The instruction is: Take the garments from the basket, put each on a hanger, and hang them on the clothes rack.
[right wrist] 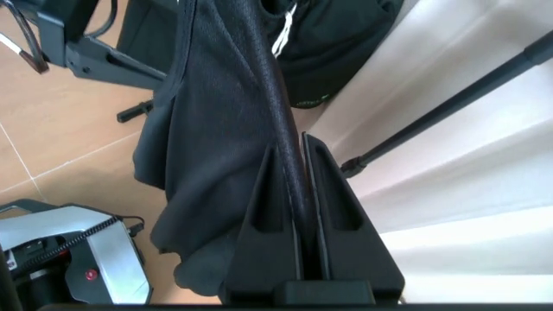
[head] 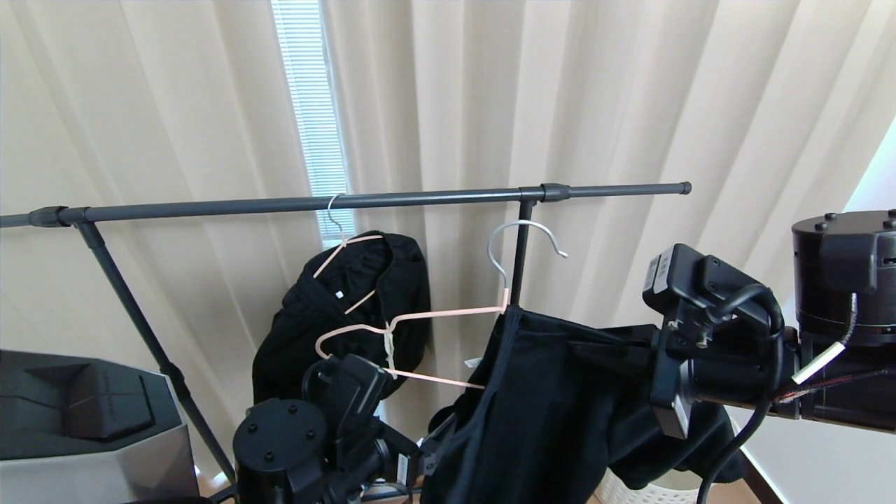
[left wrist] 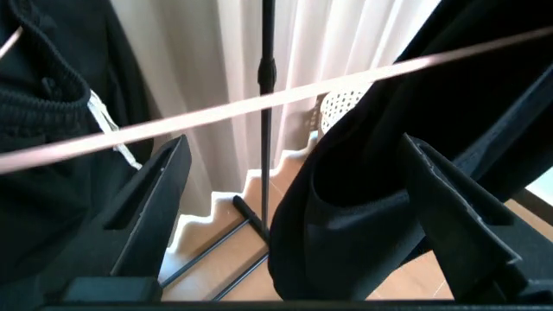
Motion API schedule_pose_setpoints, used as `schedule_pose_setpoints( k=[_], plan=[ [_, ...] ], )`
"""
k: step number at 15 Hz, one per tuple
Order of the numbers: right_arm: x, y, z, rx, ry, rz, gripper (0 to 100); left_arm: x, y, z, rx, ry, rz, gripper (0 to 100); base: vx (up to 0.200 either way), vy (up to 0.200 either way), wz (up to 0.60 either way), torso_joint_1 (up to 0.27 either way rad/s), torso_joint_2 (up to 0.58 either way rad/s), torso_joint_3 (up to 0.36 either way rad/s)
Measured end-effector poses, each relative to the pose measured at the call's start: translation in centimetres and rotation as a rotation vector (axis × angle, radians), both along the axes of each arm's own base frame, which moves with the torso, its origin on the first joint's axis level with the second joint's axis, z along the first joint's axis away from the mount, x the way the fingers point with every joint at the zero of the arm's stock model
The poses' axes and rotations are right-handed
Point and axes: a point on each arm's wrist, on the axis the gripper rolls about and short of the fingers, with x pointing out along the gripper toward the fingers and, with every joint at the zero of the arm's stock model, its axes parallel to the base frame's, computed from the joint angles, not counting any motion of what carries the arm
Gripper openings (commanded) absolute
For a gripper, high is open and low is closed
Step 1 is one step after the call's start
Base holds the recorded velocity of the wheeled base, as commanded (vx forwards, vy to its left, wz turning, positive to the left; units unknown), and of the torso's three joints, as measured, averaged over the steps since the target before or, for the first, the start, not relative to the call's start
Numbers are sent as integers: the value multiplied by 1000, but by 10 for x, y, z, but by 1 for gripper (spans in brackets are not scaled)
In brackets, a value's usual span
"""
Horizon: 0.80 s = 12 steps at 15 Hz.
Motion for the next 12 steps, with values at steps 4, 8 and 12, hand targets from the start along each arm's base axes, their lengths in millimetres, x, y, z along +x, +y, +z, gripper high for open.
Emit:
schedule_pose_setpoints(
  k=[4,8,12],
  plan=[
    [-1,1,1,7,-1,5,0,0,-1,-11,50,16,-1,100,0,0,0,0,0,0],
    [-3,0,5,21,-6,4,0,-2,-3,-19,75,37,-13,100,0,0,0,0,0,0],
    [-5,-1,6,25,-13,5,0,-2,-4,-23,89,46,-6,0,0,0,0,0,0,0]
  ],
)
